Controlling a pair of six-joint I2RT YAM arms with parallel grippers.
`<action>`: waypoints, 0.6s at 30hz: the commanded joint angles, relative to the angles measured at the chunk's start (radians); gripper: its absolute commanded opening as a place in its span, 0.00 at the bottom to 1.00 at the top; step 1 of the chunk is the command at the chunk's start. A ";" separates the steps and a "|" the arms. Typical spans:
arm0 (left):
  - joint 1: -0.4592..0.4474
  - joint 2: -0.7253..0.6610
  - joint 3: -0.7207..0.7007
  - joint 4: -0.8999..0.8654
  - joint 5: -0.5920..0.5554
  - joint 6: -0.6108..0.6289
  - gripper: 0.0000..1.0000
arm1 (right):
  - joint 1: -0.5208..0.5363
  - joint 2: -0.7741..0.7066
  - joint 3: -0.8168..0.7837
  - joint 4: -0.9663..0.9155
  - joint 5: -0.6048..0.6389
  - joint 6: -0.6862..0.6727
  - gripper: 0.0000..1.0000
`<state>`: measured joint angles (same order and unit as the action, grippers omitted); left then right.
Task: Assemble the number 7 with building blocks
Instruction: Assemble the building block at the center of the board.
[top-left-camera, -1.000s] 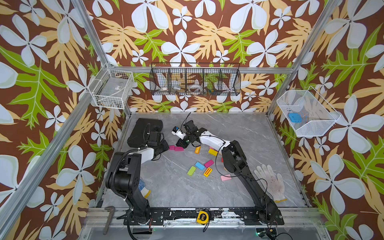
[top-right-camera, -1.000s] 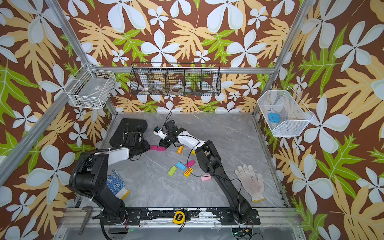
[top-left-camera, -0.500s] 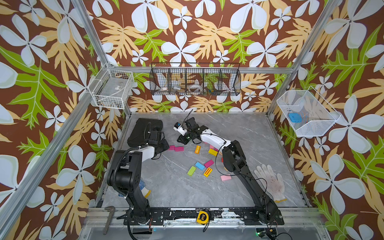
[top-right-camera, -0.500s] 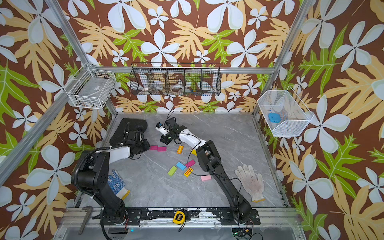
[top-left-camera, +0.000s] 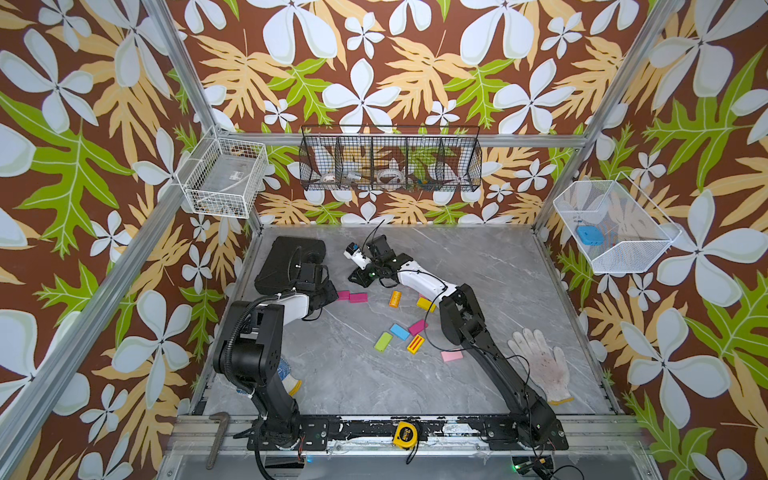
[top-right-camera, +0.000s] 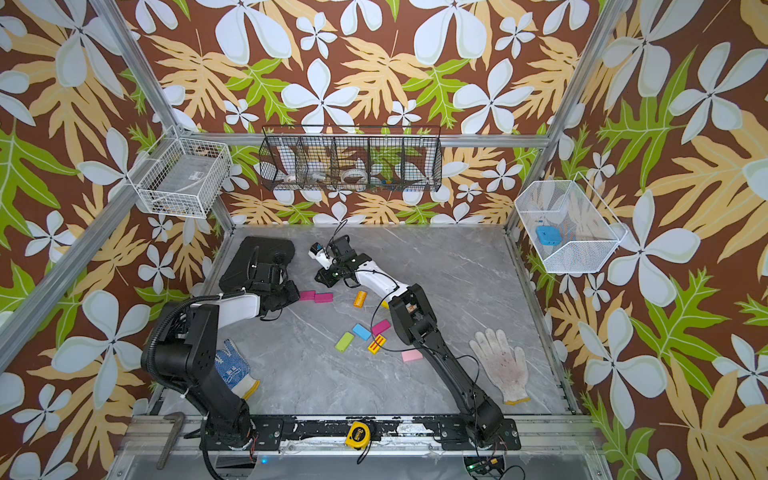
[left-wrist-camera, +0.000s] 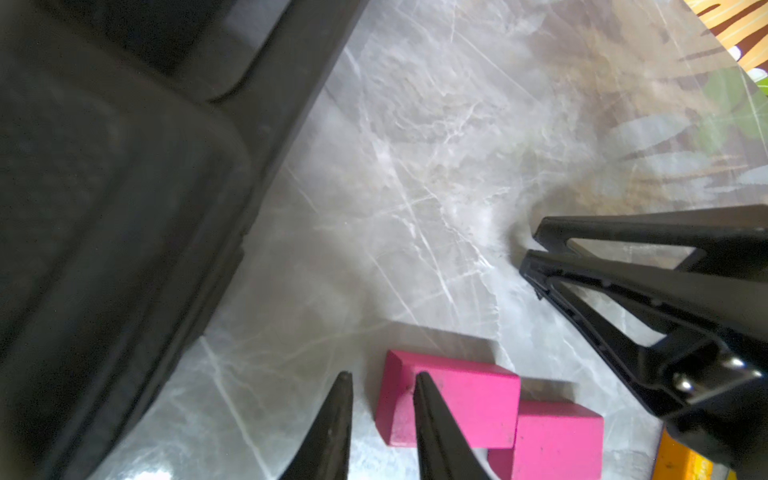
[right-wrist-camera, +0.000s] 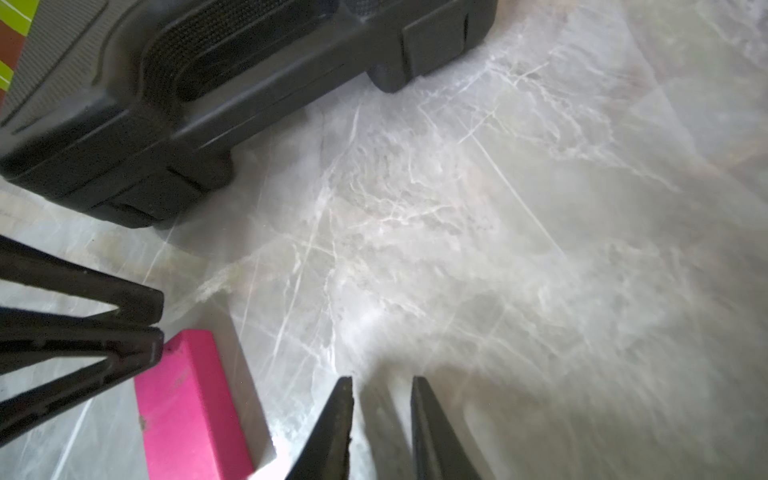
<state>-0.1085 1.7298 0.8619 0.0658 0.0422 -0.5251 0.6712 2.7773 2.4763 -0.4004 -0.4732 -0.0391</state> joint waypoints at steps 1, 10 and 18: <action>0.000 -0.010 -0.003 -0.003 -0.032 -0.014 0.27 | 0.014 -0.013 -0.023 -0.060 0.002 -0.038 0.24; 0.001 0.000 0.012 -0.005 -0.041 -0.012 0.23 | 0.030 -0.041 -0.071 -0.071 0.021 -0.066 0.22; 0.002 0.023 0.049 -0.025 -0.044 0.000 0.21 | 0.032 -0.078 -0.114 -0.066 0.025 -0.080 0.19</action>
<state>-0.1078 1.7489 0.8982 0.0505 0.0067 -0.5354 0.7010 2.7152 2.3768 -0.4061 -0.4686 -0.1085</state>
